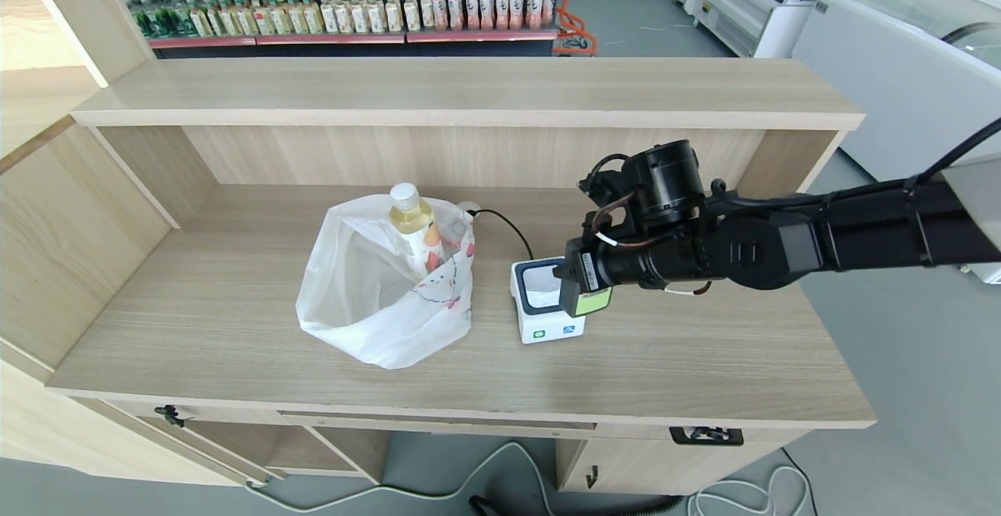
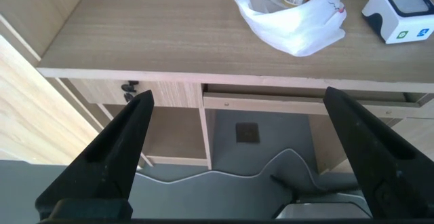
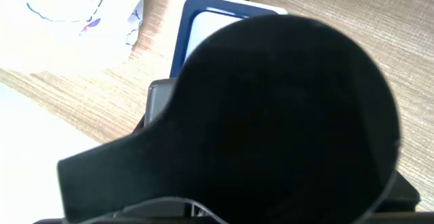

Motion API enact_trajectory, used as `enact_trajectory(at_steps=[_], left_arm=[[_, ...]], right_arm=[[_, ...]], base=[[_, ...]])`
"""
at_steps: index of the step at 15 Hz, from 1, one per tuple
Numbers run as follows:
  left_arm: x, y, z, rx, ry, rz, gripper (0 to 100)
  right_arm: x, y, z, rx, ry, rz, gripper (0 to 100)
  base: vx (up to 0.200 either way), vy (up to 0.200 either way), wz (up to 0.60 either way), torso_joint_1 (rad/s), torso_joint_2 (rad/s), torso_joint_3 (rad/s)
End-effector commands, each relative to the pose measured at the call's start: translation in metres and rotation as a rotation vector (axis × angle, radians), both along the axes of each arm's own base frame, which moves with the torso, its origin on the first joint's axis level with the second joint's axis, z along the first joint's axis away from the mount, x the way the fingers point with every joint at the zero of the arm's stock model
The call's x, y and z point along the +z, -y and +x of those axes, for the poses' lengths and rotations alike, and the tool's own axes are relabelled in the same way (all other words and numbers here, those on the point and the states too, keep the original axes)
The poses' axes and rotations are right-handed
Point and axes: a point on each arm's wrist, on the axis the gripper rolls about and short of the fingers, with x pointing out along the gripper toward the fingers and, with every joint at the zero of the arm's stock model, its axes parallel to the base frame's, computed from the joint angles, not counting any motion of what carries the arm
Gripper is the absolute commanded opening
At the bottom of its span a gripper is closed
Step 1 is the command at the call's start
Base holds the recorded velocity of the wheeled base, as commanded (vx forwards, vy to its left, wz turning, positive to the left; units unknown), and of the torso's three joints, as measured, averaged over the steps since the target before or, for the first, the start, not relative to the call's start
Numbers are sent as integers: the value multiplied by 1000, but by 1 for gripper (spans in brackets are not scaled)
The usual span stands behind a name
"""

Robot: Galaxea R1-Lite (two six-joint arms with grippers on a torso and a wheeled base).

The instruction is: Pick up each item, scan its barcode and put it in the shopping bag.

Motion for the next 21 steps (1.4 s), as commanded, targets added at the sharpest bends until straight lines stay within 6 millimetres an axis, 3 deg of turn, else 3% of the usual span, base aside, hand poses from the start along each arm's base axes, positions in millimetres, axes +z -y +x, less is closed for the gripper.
enact_trajectory(at_steps=[1, 10, 17, 21], left_arm=[[0, 0, 0, 0, 0, 0, 100], [0, 0, 0, 0, 0, 0, 100], [0, 0, 0, 0, 0, -1, 100], [0, 0, 0, 0, 0, -1, 100]], right_arm=[[-5, -9, 2, 17, -4, -2, 0], [-30, -31, 18, 5, -9, -32, 0], [-39, -42, 32, -2, 10, -26, 0], [-34, -43, 35, -4, 25, -13, 0]], base=[[0, 0, 0, 0, 0, 0], [0, 0, 0, 0, 0, 0], [0, 0, 0, 0, 0, 0], [0, 0, 0, 0, 0, 0]])
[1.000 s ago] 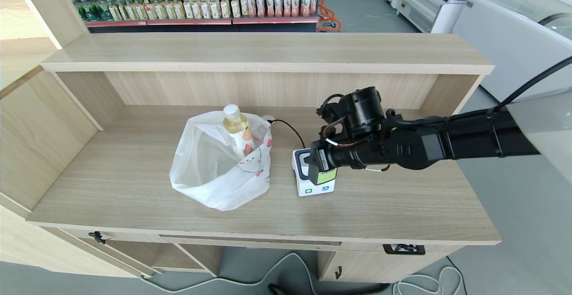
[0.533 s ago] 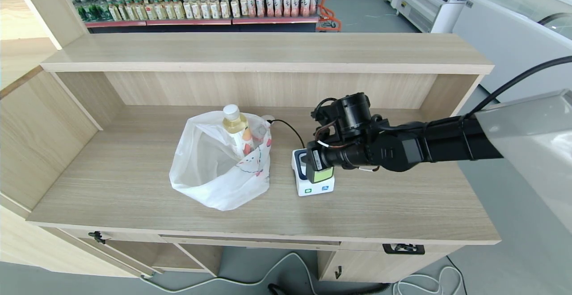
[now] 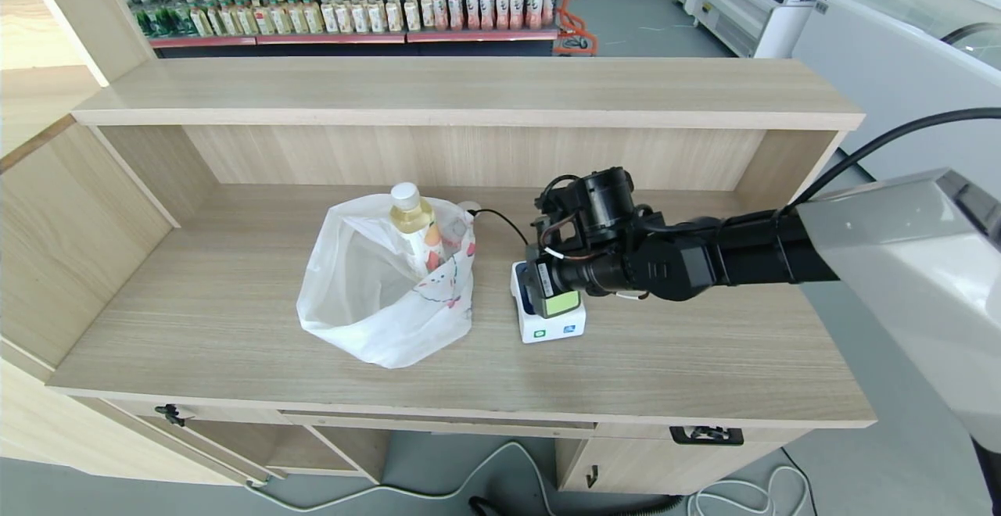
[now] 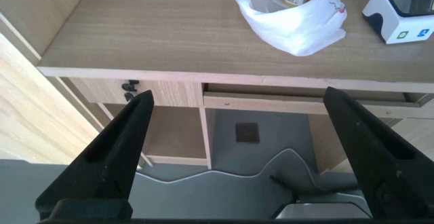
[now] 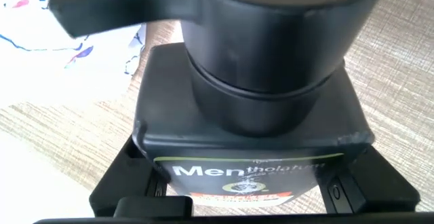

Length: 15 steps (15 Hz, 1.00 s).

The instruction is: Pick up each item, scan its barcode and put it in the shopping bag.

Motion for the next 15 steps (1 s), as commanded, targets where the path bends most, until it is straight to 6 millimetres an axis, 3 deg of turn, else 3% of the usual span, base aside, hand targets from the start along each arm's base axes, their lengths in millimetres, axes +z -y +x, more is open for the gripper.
enact_trajectory(at_steps=[1, 3, 7, 8, 10, 15], left_arm=[[0, 0, 0, 0, 0, 0, 100], [0, 0, 0, 0, 0, 0, 100], [0, 0, 0, 0, 0, 0, 100], [0, 0, 0, 0, 0, 1, 100], [0, 0, 0, 0, 1, 3, 100], [0, 0, 0, 0, 1, 3, 100]], right_arm=[[2, 0, 1, -4, 6, 10, 0], [19, 2, 0, -21, 30, 59, 0], [66, 26, -4, -45, 83, 188, 0], [89, 40, -9, -24, 114, 236, 0], [113, 61, -16, 5, 173, 293, 0], [118, 67, -12, 70, 304, 371, 0]], base=[[0, 0, 0, 0, 0, 0], [0, 0, 0, 0, 0, 0], [0, 0, 0, 0, 0, 0], [0, 0, 0, 0, 0, 0], [0, 0, 0, 0, 0, 0], [0, 200, 0, 5, 5, -3]])
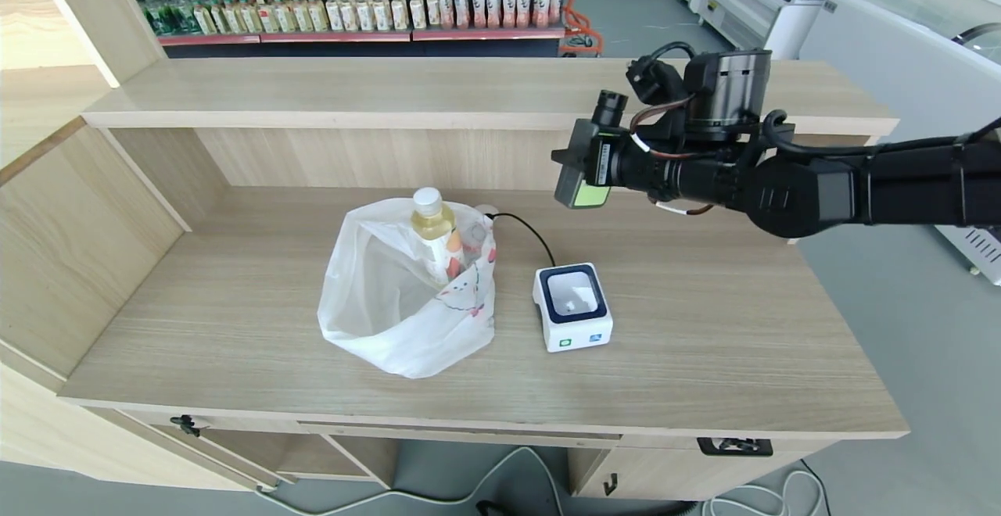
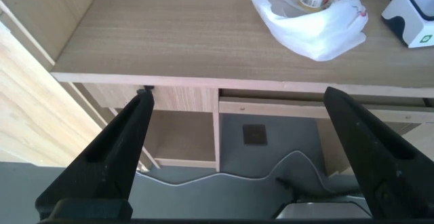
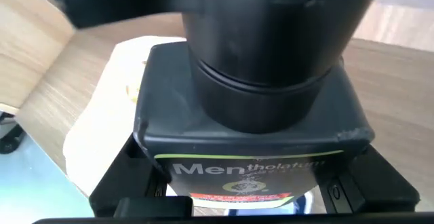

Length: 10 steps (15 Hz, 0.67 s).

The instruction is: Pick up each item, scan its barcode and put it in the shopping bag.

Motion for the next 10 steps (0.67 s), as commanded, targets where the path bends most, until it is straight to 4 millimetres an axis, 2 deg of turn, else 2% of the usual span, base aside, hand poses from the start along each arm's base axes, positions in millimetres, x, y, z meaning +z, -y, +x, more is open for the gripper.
enact_trajectory(at_steps=[1, 2, 3, 5, 8, 10], left_arm=[[0, 0, 0, 0, 2, 0, 100], [0, 0, 0, 0, 2, 0, 100], [0, 0, 0, 0, 0, 0, 100], [0, 0, 0, 0, 0, 0, 100], [0, 0, 0, 0, 2, 0, 100], [0, 0, 0, 0, 2, 2, 100]], right_arm=[[-2, -1, -6, 24, 4, 3, 0], [-6, -7, -7, 39, 8, 3, 0], [-9, -9, -7, 44, 10, 3, 0], [-41, -19, -2, 65, -3, -61, 0], [-95, -32, 15, 114, 67, -123, 0], [-118, -45, 18, 166, 100, -129, 0]], base=[[0, 200, 0, -2, 2, -2], [0, 200, 0, -2, 2, 2], [0, 0, 0, 0, 0, 0], [0, 0, 0, 0, 0, 0], [0, 0, 0, 0, 0, 0], [0, 0, 0, 0, 0, 0]])
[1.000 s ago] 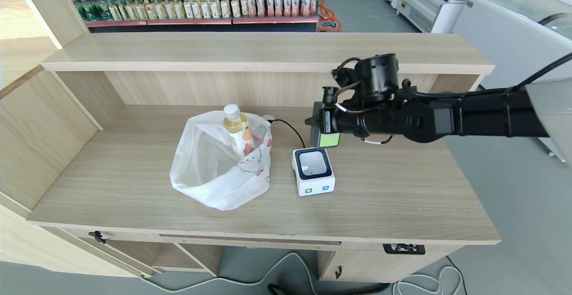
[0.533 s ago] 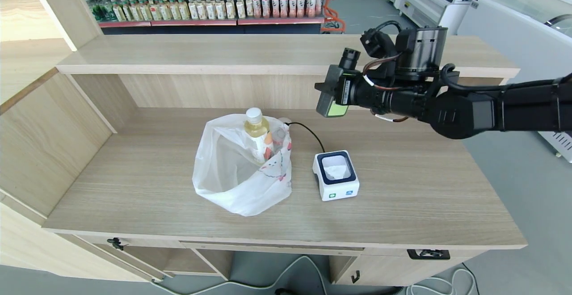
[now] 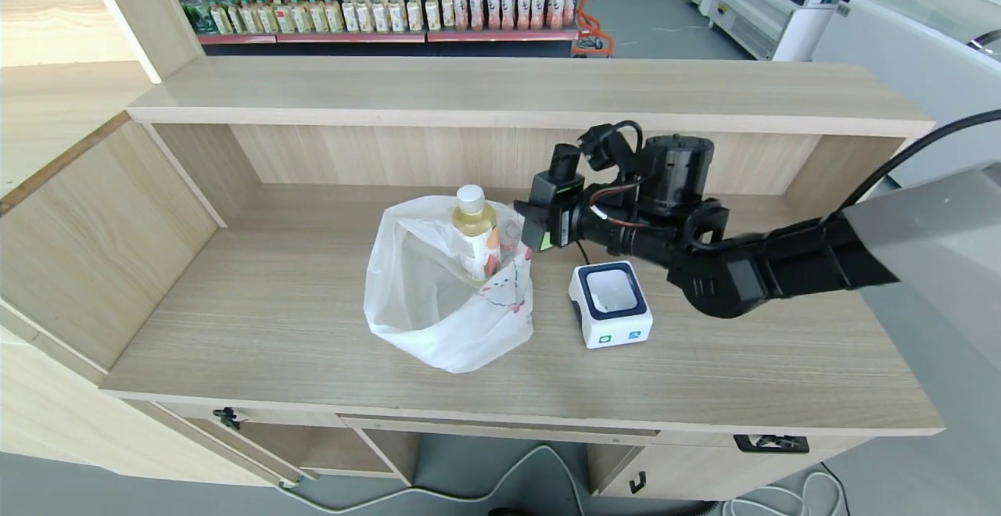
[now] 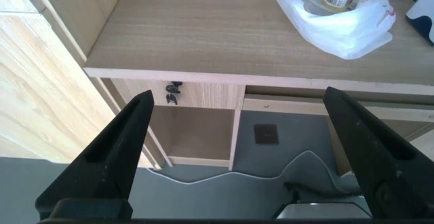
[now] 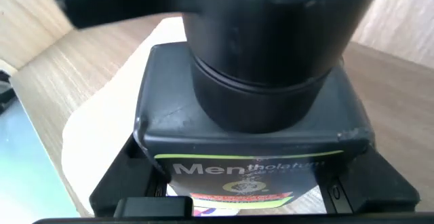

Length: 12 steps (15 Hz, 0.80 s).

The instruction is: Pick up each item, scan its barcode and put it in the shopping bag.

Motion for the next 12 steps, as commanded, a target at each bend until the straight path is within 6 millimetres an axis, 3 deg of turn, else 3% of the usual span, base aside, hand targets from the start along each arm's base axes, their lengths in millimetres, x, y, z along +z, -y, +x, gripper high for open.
enact_trajectory(at_steps=[1, 7, 12], left_arm=[[0, 0, 0, -1, -1, -1, 100], [0, 0, 0, -1, -1, -1, 100], [0, 0, 0, -1, -1, -1, 100]], right_arm=[[-46, -19, 7, 39, -58, -44, 0], [-55, -67, 13, 118, -6, -14, 0], [-76, -82, 25, 133, 24, -43, 0]], base=[[0, 0, 0, 0, 0, 0], [0, 0, 0, 0, 0, 0], [0, 0, 0, 0, 0, 0]])
